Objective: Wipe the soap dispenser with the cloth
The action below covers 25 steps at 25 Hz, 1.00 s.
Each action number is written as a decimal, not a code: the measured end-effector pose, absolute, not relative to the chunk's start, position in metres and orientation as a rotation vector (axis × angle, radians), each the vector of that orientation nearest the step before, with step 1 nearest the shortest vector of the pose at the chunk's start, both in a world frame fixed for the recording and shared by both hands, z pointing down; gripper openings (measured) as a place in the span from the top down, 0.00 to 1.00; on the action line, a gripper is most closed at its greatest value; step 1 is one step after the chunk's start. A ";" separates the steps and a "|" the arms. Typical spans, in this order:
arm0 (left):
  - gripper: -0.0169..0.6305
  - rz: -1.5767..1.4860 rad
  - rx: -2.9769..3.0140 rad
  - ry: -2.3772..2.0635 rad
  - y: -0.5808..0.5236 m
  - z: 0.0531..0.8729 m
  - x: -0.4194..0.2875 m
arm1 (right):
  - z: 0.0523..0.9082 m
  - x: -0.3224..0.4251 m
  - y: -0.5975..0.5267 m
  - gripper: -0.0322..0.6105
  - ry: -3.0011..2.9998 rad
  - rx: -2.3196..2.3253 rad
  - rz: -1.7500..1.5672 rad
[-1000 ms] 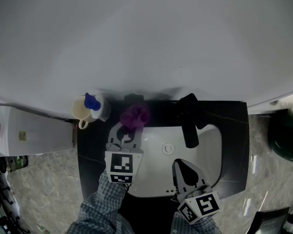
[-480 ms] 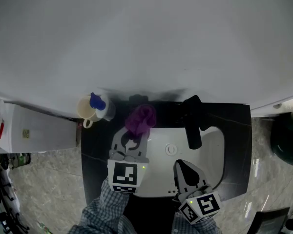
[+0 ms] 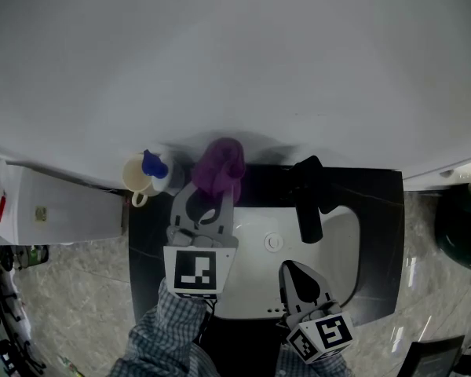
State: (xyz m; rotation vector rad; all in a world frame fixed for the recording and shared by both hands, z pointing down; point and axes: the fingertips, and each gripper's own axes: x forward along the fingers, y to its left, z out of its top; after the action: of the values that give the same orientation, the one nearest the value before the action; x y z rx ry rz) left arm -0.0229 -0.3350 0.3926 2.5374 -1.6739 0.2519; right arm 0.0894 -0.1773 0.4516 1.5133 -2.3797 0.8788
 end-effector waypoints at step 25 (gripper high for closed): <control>0.88 0.401 2.470 -1.463 -0.336 0.484 0.029 | 0.466 0.119 -0.159 0.92 -2.299 1.603 0.933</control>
State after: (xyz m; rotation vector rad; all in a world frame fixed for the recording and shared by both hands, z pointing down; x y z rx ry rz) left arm 0.0288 -0.3362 0.4843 2.4704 -1.4630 0.4005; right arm 0.1193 -0.1594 0.4656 1.6032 -2.2990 0.9327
